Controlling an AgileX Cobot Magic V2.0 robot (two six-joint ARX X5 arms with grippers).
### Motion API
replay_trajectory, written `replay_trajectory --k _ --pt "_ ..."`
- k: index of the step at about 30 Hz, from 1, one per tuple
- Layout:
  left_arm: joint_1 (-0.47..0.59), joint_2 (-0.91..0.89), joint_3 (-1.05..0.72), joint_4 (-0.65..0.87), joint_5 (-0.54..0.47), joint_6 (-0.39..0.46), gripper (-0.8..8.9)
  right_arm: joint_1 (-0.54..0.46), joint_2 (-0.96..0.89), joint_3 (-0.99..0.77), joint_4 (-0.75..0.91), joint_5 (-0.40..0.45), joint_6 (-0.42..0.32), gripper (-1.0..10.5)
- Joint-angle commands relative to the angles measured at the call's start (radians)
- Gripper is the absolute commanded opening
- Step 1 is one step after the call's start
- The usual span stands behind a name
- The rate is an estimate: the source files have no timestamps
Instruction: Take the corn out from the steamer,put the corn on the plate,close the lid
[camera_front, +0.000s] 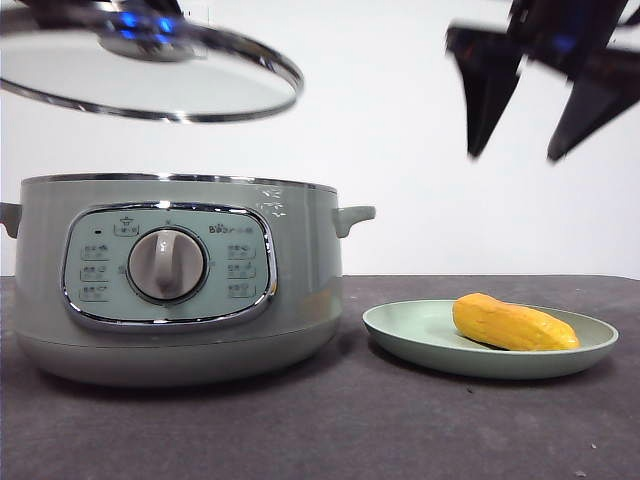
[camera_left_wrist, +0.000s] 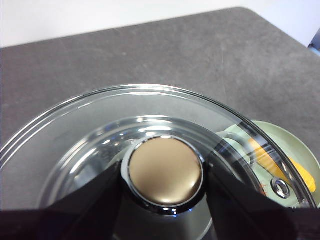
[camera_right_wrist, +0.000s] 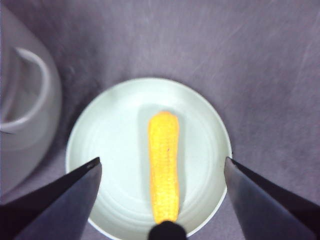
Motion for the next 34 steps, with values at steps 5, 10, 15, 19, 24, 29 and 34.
replay_trajectory --k 5,10,15,19,24,29,34 --pt "-0.018 0.092 0.012 0.070 0.008 -0.006 -0.09 0.000 -0.116 -0.005 -0.025 0.003 0.010 4.1" --pt "-0.022 0.151 0.012 0.096 0.022 -0.005 -0.09 0.000 -0.163 -0.005 -0.041 0.006 0.010 4.1" --pt "-0.022 0.183 0.012 0.102 0.021 -0.003 -0.09 0.000 -0.179 -0.005 -0.065 0.007 0.010 4.1" --pt "-0.022 0.189 0.012 0.098 0.019 0.001 -0.09 0.000 -0.179 -0.005 -0.084 0.007 0.010 4.1" --pt "-0.022 0.201 0.012 0.093 0.019 0.002 -0.09 0.000 -0.179 -0.005 -0.088 0.006 0.010 4.1" --pt "-0.022 0.229 0.012 0.074 0.019 0.002 -0.09 0.000 -0.179 -0.005 -0.088 0.006 0.010 4.1" --pt "-0.022 0.233 0.012 0.028 0.019 0.002 -0.09 0.000 -0.179 -0.005 -0.088 0.006 0.010 4.1"
